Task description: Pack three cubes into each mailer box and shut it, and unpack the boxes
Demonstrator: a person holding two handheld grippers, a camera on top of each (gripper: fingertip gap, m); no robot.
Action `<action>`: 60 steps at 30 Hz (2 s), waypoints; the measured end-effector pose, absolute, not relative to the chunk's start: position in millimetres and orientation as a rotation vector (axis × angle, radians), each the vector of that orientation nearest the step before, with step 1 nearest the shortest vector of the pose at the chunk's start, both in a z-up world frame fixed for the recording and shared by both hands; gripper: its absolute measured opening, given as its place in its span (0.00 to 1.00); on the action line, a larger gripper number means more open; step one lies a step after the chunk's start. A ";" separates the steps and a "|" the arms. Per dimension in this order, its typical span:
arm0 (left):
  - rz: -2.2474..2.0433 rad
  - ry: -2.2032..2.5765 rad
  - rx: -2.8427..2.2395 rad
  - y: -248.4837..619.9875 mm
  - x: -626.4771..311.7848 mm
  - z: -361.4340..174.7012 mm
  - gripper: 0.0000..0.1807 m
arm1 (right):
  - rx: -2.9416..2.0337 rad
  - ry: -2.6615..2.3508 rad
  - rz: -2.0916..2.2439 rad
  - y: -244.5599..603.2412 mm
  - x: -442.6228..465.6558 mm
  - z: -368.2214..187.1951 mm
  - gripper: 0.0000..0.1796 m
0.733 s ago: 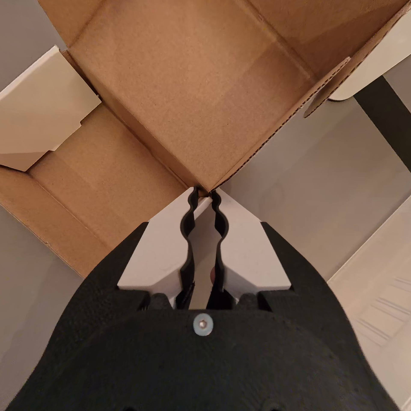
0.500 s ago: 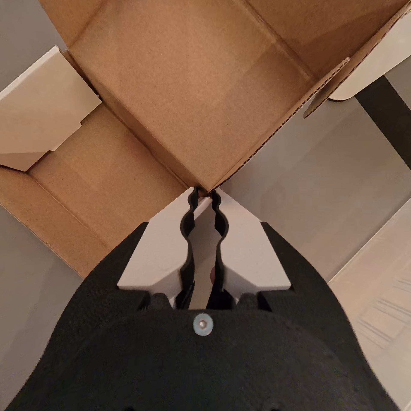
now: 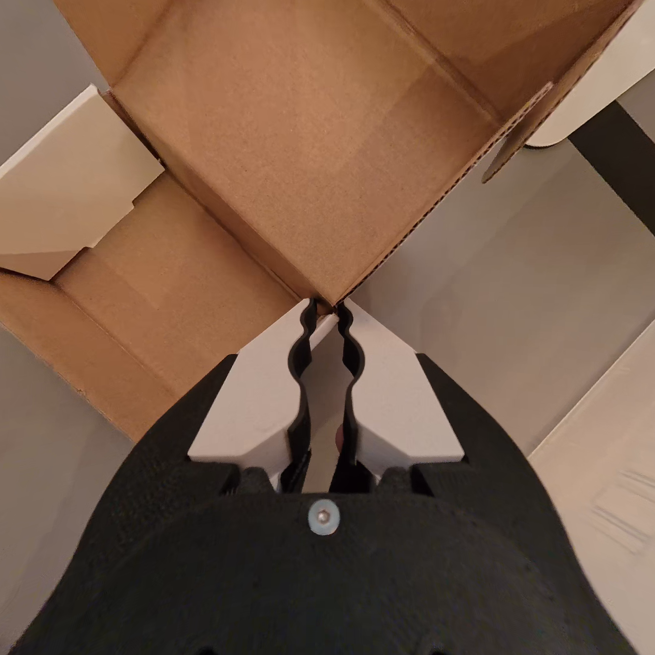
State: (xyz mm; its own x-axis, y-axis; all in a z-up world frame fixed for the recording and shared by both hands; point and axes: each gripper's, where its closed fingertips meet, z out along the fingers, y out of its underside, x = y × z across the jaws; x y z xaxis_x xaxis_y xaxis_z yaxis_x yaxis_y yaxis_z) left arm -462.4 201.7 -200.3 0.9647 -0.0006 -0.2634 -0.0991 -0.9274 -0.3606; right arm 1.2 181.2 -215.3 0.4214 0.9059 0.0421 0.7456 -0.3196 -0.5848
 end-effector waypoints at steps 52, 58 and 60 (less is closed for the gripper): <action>0.179 1.223 -2.080 118.4 -237.1 -109.8 0.21 | -2.132 -1.390 0.345 184.4 -16.9 -215.2 0.06; 0.285 0.892 -2.401 158.5 -363.7 -146.7 0.27 | -2.125 -1.394 0.348 184.1 -18.4 -214.8 0.06; 0.347 0.965 -2.394 169.0 -375.9 -164.8 0.26 | -2.125 -1.391 0.353 184.2 -18.4 -214.9 0.06</action>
